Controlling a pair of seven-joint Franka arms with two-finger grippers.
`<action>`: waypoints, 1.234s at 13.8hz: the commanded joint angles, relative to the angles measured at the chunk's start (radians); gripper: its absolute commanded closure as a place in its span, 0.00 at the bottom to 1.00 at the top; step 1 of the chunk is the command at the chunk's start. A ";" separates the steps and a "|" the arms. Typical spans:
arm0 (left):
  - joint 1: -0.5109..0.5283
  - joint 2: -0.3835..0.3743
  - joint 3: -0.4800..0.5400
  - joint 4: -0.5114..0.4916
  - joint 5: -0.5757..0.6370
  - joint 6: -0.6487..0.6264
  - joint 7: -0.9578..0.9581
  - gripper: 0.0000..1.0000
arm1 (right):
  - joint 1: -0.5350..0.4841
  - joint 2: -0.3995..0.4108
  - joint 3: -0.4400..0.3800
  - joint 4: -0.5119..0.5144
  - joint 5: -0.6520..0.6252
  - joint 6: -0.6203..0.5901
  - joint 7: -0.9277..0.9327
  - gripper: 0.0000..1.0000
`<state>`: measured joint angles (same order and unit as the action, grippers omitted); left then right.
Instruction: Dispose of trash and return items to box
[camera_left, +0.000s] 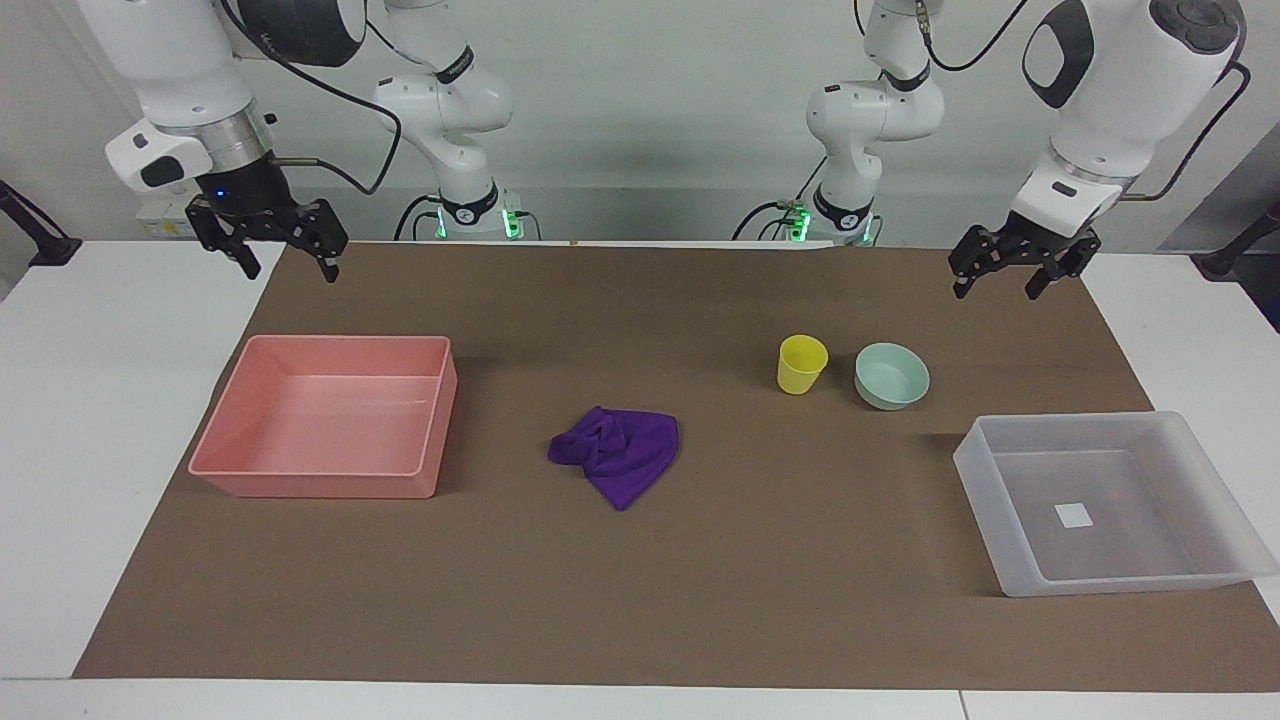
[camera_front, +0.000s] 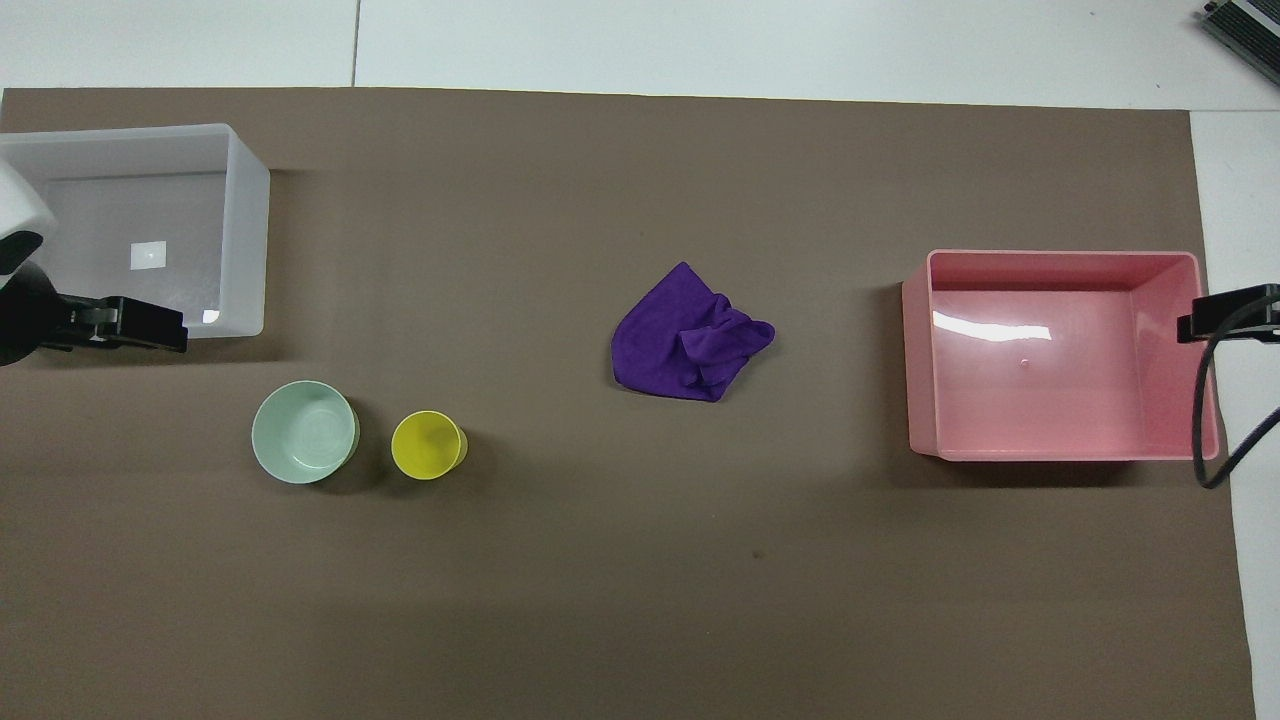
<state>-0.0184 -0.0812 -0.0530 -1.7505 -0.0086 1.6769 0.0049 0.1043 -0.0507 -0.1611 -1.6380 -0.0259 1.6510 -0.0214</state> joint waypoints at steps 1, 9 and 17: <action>0.008 -0.022 0.002 -0.009 -0.013 -0.016 0.015 0.00 | 0.020 0.006 0.011 0.004 -0.005 -0.010 0.052 0.00; 0.017 -0.012 0.005 -0.006 -0.014 -0.032 0.015 0.00 | 0.020 -0.006 0.011 -0.028 -0.005 0.020 0.043 0.00; 0.107 0.049 0.005 -0.255 -0.022 0.108 0.065 0.00 | 0.153 0.035 0.011 -0.088 0.012 0.162 0.220 0.00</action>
<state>0.0679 -0.0155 -0.0434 -1.8914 -0.0100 1.6727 0.0298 0.1885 -0.0530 -0.1545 -1.7071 -0.0190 1.7340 0.0737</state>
